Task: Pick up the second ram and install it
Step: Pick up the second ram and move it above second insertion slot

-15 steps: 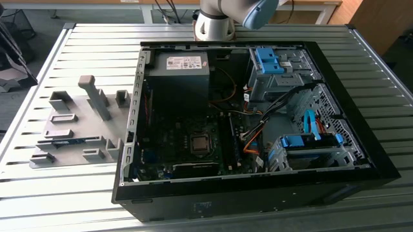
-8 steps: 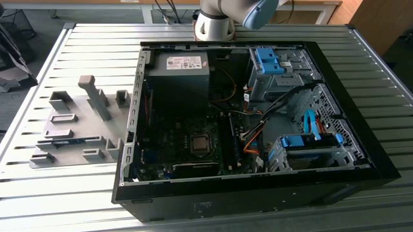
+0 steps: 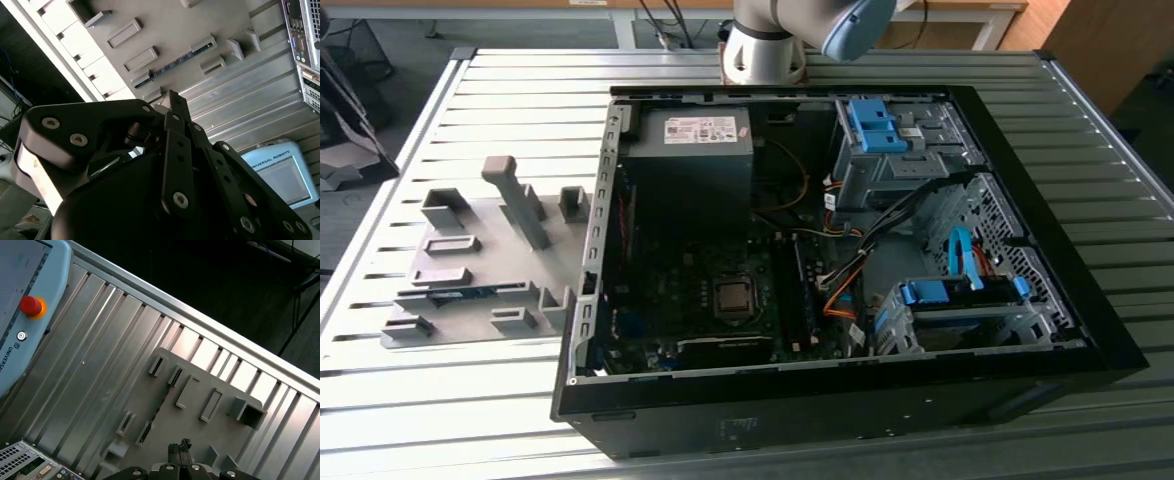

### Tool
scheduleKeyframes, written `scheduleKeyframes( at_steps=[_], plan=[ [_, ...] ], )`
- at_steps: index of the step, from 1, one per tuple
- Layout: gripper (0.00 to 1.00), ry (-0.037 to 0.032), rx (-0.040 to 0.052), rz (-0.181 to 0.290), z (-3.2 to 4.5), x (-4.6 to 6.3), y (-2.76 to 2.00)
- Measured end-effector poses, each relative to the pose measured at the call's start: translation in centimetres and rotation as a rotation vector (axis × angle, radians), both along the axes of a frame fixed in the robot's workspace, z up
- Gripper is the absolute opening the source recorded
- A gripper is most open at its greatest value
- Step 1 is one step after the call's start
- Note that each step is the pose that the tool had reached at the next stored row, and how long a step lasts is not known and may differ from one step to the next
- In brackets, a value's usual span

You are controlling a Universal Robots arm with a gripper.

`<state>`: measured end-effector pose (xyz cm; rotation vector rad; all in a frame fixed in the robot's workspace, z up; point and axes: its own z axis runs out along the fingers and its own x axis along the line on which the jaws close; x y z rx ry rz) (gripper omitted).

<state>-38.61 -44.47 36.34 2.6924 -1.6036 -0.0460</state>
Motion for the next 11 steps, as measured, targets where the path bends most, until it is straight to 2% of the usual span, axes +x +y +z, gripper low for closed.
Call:
scheduleKeyframes(
  at_steps=[11],
  plan=[
    [0.11,-0.0001,0.0000,-0.199,-0.35,0.00,-0.01]
  ],
)
